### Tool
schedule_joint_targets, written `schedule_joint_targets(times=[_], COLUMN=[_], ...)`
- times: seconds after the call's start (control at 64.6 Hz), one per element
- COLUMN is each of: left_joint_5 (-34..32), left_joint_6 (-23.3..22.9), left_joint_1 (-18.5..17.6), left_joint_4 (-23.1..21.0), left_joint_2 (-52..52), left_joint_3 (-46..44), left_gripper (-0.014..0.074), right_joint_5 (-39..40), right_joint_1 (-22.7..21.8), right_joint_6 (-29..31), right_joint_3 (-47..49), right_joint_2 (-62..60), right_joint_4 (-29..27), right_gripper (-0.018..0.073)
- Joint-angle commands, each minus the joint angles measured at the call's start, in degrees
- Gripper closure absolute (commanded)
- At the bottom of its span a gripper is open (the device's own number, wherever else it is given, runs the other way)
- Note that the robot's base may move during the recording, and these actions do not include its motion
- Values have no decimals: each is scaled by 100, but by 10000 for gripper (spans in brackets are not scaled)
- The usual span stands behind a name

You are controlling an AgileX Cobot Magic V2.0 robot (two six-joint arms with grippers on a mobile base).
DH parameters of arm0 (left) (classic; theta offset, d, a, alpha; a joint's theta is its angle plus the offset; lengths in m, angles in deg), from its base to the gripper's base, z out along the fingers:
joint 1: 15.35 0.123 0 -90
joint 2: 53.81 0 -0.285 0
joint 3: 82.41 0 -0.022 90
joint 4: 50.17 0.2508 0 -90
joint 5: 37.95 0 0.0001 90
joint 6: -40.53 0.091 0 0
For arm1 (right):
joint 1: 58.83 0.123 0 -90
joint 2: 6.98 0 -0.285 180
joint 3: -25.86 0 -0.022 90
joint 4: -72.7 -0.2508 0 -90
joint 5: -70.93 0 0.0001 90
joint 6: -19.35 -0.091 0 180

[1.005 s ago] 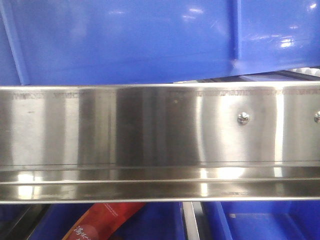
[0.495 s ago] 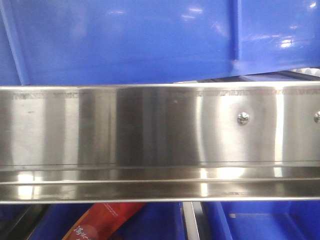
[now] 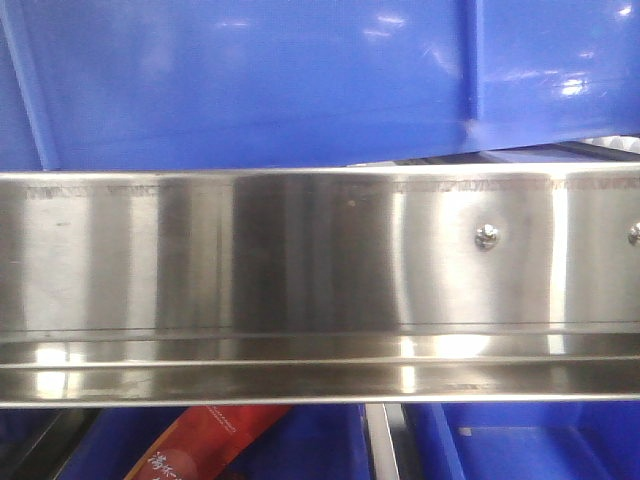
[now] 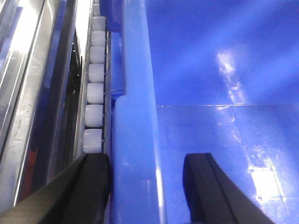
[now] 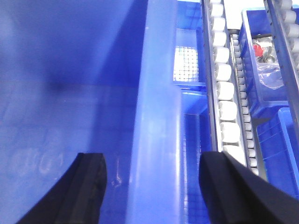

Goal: Move blue bin to conveyor side
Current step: 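Close both grippers on the blue bin's side rims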

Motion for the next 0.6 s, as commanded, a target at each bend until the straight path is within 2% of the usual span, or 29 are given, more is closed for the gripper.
schedule_joint_targets(times=[0.0,0.588], left_joint_5=[26,168], left_joint_6=[-65,-65], left_joint_1=[7,7], left_joint_4=[-121,-121], left_joint_2=[-1,-1], left_joint_3=[-35,-35], left_gripper=[333,333], right_joint_5=[71,71], right_joint_1=[-9,-9], right_joint_6=[-4,-4], right_joint_3=[1,1], right_joint_2=[-10,-10], right_joint_4=[87,87], right_gripper=[239,239])
